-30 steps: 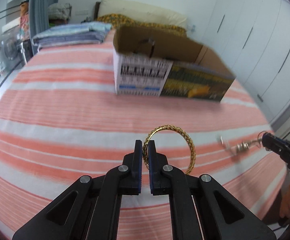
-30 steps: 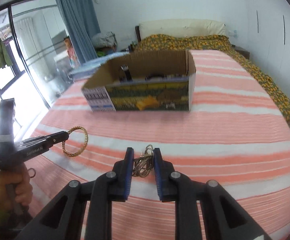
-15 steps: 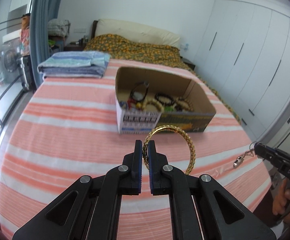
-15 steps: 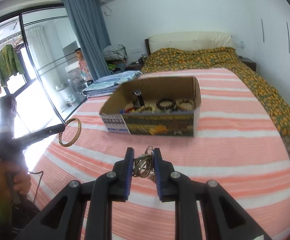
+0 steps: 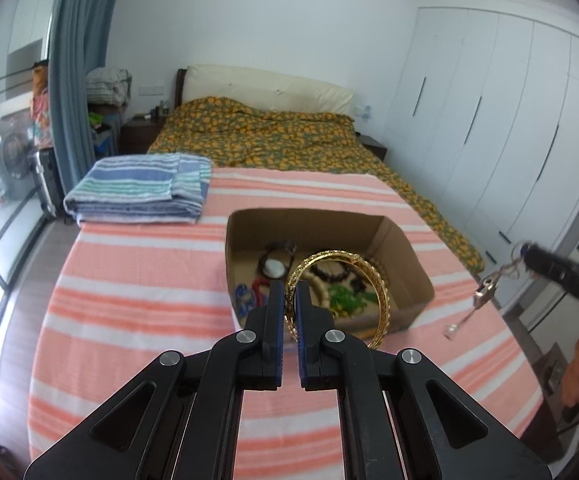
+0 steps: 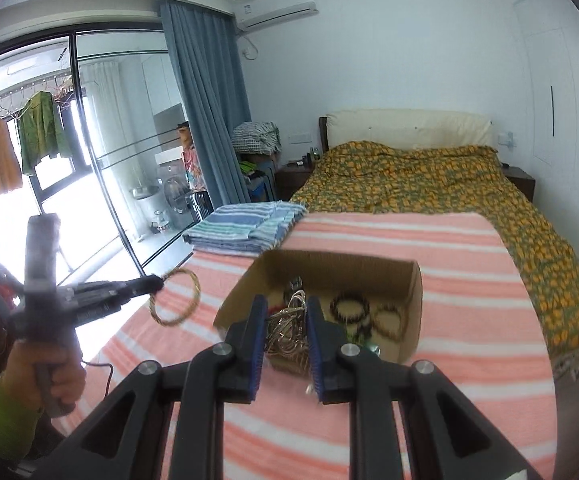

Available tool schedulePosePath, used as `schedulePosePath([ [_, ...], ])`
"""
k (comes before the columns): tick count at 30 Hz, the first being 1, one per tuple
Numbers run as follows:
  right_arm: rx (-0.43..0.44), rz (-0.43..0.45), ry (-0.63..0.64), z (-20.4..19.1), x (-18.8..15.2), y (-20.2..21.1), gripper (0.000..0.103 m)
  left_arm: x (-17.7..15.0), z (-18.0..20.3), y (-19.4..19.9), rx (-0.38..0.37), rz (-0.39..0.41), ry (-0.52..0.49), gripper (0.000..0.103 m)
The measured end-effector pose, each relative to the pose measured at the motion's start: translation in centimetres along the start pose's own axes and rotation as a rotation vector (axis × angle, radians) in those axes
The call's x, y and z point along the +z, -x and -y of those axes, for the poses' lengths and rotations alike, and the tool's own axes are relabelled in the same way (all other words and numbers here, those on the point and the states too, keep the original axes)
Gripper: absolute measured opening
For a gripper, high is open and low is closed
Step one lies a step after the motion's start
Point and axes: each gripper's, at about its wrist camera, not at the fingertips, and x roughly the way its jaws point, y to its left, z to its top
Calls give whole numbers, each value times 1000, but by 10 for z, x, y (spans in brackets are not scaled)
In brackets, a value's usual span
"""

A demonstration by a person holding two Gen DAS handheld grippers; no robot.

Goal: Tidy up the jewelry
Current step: 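Carry the gold bangle and keychains into the box and open both tools, then withdraw both open tools up from the box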

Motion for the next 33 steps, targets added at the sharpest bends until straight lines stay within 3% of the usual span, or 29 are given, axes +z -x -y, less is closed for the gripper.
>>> schedulePosePath([
  [10,-2,-70,2,27,31,-79,20,20,16,-72,71,-44,-53,3],
  [19,-6,-188,-21,52,9,-144,20,20,21,-124,104,-99,-69,3],
  [21,-14,-218,-30,56,1,-155,23,17,22,-131,118,-107,-72,5],
  [22,-33,-232,-32,57,-3,-160,31,15,21,-136,126,-119,-72,7],
  [23,-51,-240,-40,61,-6,-162,45,14,20,-138,127,-129,-71,12],
  [24,-63,-243,-51,64,-7,-163,84,14,21,-140,127,-136,-70,40],
  [25,-76,-236,-56,66,-9,-162,102,12,21,-139,131,-137,-67,78],
  [27,-132,-206,-48,68,-11,-153,102,10,24,-130,159,-87,-74,101],
  [33,-251,-125,7,61,-9,-116,102,16,38,-96,292,17,-83,103],
])
